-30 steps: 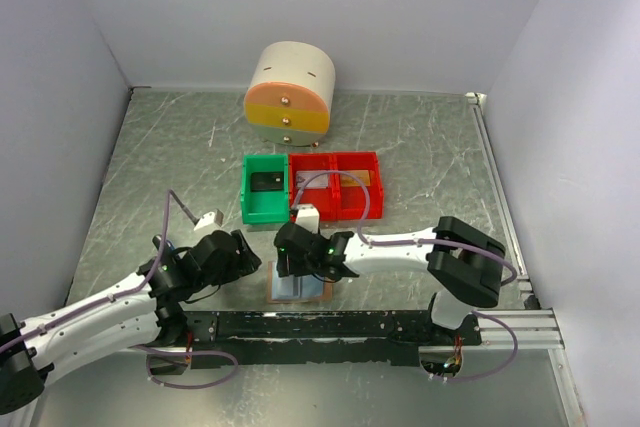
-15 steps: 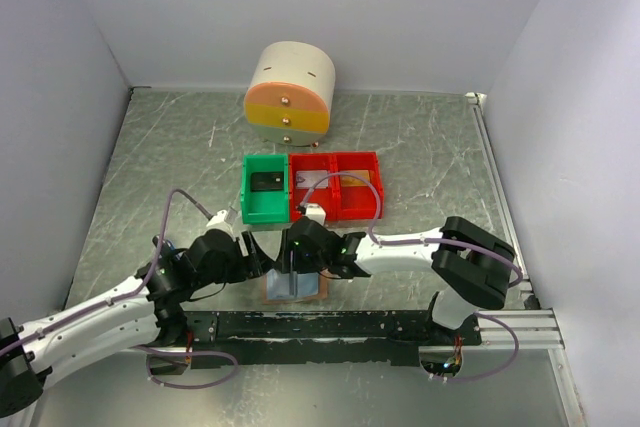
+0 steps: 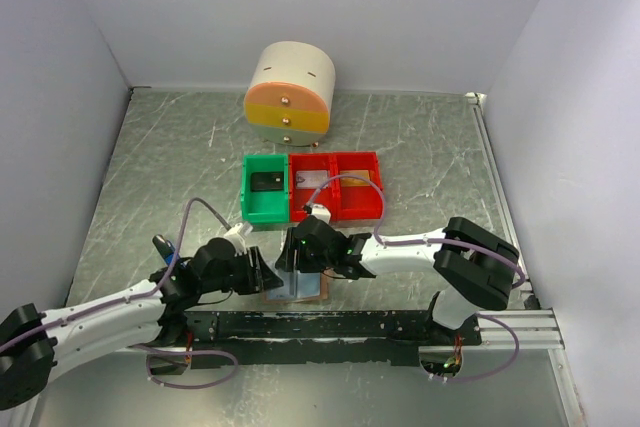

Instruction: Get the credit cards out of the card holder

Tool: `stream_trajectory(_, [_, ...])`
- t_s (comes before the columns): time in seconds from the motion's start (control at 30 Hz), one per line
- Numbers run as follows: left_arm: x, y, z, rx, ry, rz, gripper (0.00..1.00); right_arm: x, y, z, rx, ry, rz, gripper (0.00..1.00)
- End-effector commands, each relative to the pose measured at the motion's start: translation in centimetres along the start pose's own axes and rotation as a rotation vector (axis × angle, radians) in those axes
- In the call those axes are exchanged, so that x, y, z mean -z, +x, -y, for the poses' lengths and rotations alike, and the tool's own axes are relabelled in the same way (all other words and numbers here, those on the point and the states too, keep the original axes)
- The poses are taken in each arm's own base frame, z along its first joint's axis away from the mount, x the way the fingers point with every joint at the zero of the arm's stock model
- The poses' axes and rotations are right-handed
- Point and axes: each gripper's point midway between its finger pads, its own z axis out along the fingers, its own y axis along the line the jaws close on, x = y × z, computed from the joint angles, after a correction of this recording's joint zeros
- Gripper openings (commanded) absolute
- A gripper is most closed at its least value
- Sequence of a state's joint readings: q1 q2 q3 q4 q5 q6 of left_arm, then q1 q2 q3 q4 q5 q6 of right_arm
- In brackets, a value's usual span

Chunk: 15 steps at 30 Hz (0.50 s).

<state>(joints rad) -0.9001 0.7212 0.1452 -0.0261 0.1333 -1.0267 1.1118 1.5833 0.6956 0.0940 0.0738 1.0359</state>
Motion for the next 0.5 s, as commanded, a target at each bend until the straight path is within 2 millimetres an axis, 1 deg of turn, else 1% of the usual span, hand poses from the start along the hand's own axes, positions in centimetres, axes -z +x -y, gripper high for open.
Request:
stream_trajectory(0.0, [-0.4, -0.7, 3.3, -0.018, 0.15, 0.008, 0.5, 0.1, 2.3, 3.0, 0.004, 0.087, -0.076, 0.53])
stream_trajectory(0.07, [-0.6, -0.7, 3.3, -0.015, 0.151, 0.007, 0.44, 0.1, 2.3, 3.0, 0.003, 0.086, -0.076, 0.53])
stream_trajectory(0.13, [-0.8, -0.8, 3.4, -0.01, 0.151, 0.008, 0.37, 0.1, 2.3, 3.0, 0.002, 0.084, -0.077, 0.53])
stream_trajectory(0.27, [-0.8, -0.9, 3.2, -0.008, 0.144, 0.016, 0.27, 0.2, 2.3, 2.7, 0.003, 0.071, -0.08, 0.53])
stream_trajectory(0.3, [-0.8, -0.9, 3.1, -0.01, 0.14, 0.016, 0.24, 0.3, 2.2, 2.5, 0.004, 0.062, -0.078, 0.54])
stream_trajectory(0.4, [-0.9, -0.9, 2.5, -0.012, 0.096, 0.01, 0.11, 1.0, 1.6, 1.1, 0.006, 0.005, -0.074, 0.56])
stream_trajectory(0.43, [-1.0, -0.9, 2.1, -0.013, 0.074, 0.01, 0.07, 1.4, 1.2, 0.8, 0.005, -0.008, -0.059, 0.58])
stream_trajectory(0.47, [-0.9, -0.9, 1.8, -0.015, 0.052, 0.01, 0.07, 1.9, 0.8, 0.5, 0.005, -0.015, -0.044, 0.6])
